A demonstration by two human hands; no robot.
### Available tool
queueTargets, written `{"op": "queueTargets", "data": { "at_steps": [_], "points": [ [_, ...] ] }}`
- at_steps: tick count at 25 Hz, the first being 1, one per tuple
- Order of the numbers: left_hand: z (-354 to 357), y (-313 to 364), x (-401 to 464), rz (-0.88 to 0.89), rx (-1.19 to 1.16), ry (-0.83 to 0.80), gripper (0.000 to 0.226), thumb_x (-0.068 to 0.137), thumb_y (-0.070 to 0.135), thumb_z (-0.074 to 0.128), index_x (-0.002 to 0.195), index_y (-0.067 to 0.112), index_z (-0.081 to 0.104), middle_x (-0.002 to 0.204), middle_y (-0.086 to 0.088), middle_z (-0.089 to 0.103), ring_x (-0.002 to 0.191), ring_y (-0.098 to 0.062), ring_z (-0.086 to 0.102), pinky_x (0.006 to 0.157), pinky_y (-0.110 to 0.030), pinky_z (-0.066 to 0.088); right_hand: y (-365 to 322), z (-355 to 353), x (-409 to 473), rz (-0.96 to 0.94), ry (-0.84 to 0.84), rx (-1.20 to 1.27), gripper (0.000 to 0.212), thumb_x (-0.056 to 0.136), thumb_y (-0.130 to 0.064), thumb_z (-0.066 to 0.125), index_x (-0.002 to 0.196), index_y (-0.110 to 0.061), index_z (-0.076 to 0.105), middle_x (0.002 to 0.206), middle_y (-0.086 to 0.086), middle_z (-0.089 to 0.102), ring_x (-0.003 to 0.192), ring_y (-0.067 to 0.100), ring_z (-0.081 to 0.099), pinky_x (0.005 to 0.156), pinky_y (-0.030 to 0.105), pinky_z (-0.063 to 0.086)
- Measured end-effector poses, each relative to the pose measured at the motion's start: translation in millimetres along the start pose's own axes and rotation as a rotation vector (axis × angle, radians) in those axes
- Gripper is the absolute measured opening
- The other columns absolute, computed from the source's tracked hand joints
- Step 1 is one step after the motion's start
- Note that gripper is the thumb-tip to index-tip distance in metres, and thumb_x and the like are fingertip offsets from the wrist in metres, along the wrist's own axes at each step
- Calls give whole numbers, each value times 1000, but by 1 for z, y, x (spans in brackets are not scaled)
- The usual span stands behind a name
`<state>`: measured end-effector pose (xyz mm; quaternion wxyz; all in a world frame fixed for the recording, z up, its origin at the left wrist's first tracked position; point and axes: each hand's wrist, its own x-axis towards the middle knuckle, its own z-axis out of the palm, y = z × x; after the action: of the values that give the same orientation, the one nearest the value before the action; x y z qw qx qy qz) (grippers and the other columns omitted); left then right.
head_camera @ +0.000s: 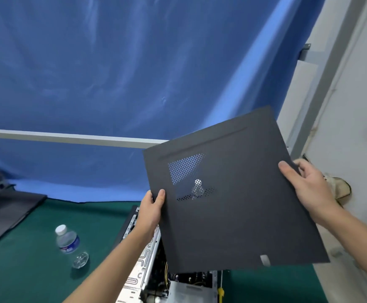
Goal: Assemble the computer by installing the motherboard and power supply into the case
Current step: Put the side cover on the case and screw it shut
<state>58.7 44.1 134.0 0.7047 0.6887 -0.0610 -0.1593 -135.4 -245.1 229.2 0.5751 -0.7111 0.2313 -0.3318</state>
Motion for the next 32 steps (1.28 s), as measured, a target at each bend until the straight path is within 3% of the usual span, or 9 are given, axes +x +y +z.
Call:
{"op": "queueTargets", "data": {
  "at_steps": [3,5,8,11,13,18,24,29,32],
  "points": [
    [-17,-2,8,21,68,7,17,100,31,57,105,16,63,100,1,74,90,-17,68,72,-32,53,29,13,-22,20,83,45,4,96,-27,61,100,-26,60,96,3,75,83,22,72,78,45,57],
    [-21,1,13,14,91,7,17,99,31,59,103,14,60,98,-3,72,85,-18,67,67,-31,50,44,19,-34,30,104,72,15,98,-21,59,107,-34,58,96,-1,75,83,20,72,78,45,56],
    [-21,2,16,-4,116,16,19,98,29,61,105,12,55,99,-9,71,81,-22,68,71,-35,54,63,22,-39,57,90,102,26,99,-18,57,111,-40,60,103,-9,74,93,14,72,82,40,57],
    [-23,4,14,-26,127,10,16,100,25,58,107,11,54,103,-13,71,80,-24,68,76,-39,54,79,21,-32,90,38,100,39,100,-19,56,137,-32,53,131,-10,64,124,12,58,105,41,48],
    [-25,9,15,-46,91,-33,13,102,16,52,113,9,54,108,-16,71,85,-28,68,84,-45,54,87,19,-29,106,14,99,47,100,-19,55,146,-26,46,141,-8,55,131,11,50,112,44,40],
    [-11,24,17,-78,90,-176,28,100,-1,47,117,16,62,108,-11,73,94,-32,69,91,-46,53,115,-8,-22,186,93,64,49,99,-21,58,146,-24,46,143,-5,53,128,8,49,113,40,38],
    [3,6,5,-72,174,-112,28,96,-7,52,109,14,65,85,-1,76,70,-15,71,65,-26,56,147,-19,-24,394,97,141,43,96,-17,62,138,-17,55,122,-2,66,104,11,64,99,36,48],
    [-10,-28,4,-180,322,-120,39,87,-5,68,123,8,61,101,-14,73,85,-26,70,79,-37,57,167,-6,-43,468,98,65,41,97,-17,61,138,-17,55,110,-3,69,91,7,64,82,27,49],
    [-25,-52,6,-211,437,-163,46,81,1,78,122,11,62,92,-6,76,75,-17,72,65,-28,56,181,9,-56,531,69,30,42,98,-19,60,139,-20,54,106,0,71,92,17,68,82,33,53]
  ]
}}
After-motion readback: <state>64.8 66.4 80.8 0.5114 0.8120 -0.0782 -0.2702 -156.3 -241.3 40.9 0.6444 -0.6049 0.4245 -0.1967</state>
